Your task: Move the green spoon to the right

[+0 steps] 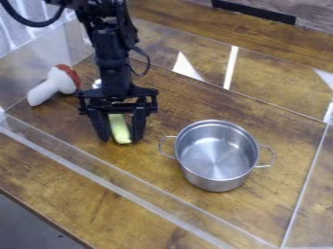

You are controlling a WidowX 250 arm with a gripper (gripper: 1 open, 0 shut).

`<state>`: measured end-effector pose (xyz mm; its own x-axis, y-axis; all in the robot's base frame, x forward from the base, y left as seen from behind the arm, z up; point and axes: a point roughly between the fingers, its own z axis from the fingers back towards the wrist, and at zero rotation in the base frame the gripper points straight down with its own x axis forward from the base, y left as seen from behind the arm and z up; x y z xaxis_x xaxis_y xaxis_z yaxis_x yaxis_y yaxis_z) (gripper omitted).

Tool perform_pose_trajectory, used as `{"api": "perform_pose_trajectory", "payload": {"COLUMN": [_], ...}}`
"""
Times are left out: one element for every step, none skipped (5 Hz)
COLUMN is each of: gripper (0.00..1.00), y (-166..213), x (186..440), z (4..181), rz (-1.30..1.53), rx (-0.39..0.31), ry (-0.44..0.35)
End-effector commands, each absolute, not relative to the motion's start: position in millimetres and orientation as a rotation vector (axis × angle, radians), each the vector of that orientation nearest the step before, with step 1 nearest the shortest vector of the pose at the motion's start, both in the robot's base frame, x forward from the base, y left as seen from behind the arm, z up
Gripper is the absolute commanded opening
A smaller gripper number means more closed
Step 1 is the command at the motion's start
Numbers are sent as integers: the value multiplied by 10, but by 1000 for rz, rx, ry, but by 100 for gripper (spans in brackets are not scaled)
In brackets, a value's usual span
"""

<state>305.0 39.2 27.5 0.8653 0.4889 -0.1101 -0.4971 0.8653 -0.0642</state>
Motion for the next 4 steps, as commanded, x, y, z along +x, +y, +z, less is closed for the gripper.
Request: {"api": "perform_pose_trajectory", "payload": {"gripper": [0,0,0,0], "y": [520,605,675,744], "x": [3169,3160,3143,3126], "z": [443,438,452,475], "rz": [577,585,591,567], "rx": [-109,-119,-127,-135], "ry": [35,39,46,56]}}
